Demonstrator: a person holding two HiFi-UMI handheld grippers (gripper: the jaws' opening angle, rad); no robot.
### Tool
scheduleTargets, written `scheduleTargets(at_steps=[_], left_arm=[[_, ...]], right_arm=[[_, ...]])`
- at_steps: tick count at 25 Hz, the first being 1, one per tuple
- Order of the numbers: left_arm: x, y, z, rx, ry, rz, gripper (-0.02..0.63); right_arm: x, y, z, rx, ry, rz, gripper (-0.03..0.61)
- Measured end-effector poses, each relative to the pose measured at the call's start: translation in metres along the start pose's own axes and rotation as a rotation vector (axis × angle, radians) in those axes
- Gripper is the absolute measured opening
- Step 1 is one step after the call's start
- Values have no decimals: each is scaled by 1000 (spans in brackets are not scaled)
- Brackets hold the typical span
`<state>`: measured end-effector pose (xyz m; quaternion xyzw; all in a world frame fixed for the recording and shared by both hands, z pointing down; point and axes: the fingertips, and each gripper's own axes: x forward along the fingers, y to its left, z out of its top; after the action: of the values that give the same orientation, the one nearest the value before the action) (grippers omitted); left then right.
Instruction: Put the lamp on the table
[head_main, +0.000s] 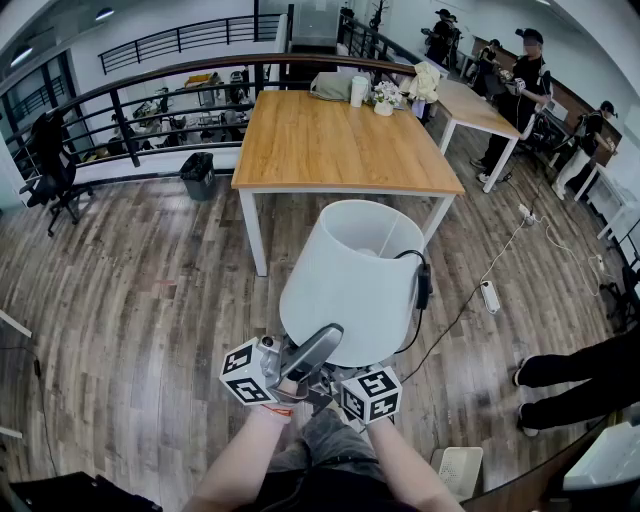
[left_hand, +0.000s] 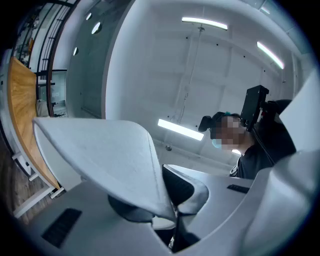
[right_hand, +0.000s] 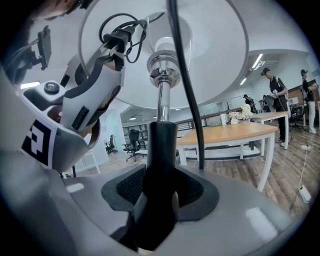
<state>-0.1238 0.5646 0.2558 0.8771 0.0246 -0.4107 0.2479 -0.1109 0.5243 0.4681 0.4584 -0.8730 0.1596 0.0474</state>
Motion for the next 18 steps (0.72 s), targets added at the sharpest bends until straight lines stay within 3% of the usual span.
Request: scheduleTargets(at_steps=[9, 18], left_arm=[[26, 72, 15, -15, -47, -18, 57], [68, 156, 11, -44, -35, -20, 55]], right_arm=[[36, -66, 24, -17, -25, -3, 184], [68, -150, 46, -12, -30, -17, 184]])
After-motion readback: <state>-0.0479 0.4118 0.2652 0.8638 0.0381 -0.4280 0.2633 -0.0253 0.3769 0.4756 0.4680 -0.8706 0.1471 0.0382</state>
